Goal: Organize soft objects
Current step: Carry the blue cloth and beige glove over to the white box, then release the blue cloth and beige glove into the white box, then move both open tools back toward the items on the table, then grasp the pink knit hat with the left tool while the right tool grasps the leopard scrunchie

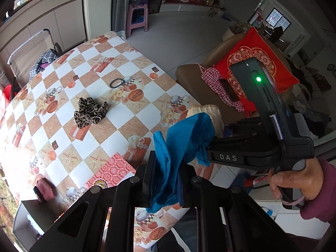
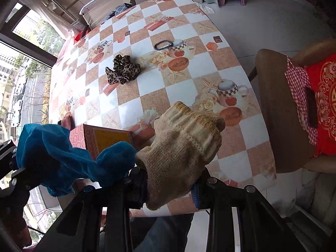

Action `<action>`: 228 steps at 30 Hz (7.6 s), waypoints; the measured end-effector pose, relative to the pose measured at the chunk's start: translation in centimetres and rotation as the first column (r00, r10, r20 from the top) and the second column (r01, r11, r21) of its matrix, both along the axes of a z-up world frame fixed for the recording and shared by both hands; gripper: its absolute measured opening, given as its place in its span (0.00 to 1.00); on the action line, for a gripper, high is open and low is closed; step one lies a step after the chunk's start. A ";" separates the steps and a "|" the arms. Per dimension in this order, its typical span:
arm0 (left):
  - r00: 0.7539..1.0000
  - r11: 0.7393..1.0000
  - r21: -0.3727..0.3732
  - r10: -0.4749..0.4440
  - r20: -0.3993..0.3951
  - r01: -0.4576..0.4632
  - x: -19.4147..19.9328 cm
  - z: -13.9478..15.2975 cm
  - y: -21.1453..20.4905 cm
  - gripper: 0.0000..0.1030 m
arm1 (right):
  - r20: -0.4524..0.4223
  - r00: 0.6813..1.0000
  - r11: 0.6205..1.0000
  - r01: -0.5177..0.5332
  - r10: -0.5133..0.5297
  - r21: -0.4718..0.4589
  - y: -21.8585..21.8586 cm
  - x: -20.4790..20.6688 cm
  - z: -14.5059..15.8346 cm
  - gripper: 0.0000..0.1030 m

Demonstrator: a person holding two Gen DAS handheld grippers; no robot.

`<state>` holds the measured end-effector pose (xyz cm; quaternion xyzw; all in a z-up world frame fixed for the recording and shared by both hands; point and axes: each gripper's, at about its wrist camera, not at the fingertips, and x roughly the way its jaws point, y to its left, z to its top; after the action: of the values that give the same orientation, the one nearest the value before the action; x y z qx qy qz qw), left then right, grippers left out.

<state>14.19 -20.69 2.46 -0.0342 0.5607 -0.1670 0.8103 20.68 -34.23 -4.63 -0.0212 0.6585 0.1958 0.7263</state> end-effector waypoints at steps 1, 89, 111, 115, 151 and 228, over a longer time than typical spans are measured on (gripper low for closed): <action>1.000 1.000 -0.005 -0.017 -0.004 0.017 -0.5 0.0 -0.3 0.17 | -0.004 1.000 1.000 0.003 -0.003 -0.005 -0.1 -0.4 -0.1 0.33; 0.399 0.423 0.132 0.900 -0.176 -0.896 -34.4 -8.9 29.3 0.17 | -0.038 0.361 0.362 -0.930 0.932 0.055 37.3 -27.7 -0.2 0.33; 0.411 0.444 0.135 0.886 -0.214 -0.886 -33.4 -10.2 29.5 0.17 | -0.080 0.332 0.336 -0.940 0.940 0.057 38.1 -28.6 -1.4 0.33; 0.413 0.446 0.137 0.885 -0.215 -0.885 -33.5 -10.3 29.5 0.17 | -0.084 0.328 0.333 -0.941 0.941 0.058 38.2 -28.7 -1.6 0.33; 0.685 0.717 0.137 0.695 -0.218 -0.683 -20.6 -5.2 26.4 0.87 | -0.048 0.769 0.768 -0.631 0.638 0.108 29.6 -14.9 4.7 0.99; 0.463 0.603 0.349 0.787 -0.407 -0.717 5.0 -22.9 27.3 0.93 | -0.102 0.913 0.907 -0.405 0.395 -0.116 23.6 15.3 -12.2 0.99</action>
<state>19.19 6.65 -20.47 -0.2698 0.6941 0.2603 0.6146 35.95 -10.63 -16.82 -0.1972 0.6792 0.2962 0.6419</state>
